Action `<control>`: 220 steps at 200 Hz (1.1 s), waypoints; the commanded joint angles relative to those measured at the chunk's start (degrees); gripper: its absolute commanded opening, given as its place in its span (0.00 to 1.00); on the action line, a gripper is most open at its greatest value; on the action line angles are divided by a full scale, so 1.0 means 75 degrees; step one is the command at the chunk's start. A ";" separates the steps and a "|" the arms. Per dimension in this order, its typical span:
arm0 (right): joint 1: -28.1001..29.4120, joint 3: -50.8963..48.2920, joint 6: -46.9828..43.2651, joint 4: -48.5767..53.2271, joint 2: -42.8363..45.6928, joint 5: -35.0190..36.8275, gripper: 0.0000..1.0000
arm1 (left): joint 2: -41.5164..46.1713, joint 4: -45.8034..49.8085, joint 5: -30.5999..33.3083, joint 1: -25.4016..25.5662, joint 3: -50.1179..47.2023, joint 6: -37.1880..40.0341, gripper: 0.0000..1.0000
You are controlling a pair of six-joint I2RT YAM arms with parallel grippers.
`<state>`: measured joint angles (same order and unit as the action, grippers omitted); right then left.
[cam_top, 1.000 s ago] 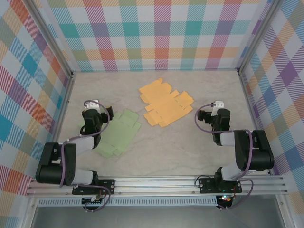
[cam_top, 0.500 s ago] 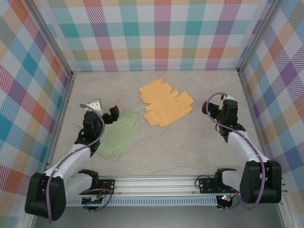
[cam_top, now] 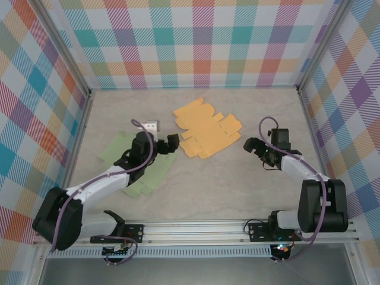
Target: Fold the paper box
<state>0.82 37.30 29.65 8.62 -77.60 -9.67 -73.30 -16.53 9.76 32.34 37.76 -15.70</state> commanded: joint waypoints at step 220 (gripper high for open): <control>0.0575 0.2690 0.1366 -0.1985 -0.4138 -0.1779 0.54 | -0.4255 0.0599 0.0064 0.0458 0.2359 -0.0529 0.43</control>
<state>4.60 55.77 38.39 -4.08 -106.59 -20.38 -103.44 -11.97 11.86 35.16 53.39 -18.70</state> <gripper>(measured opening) 0.556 0.467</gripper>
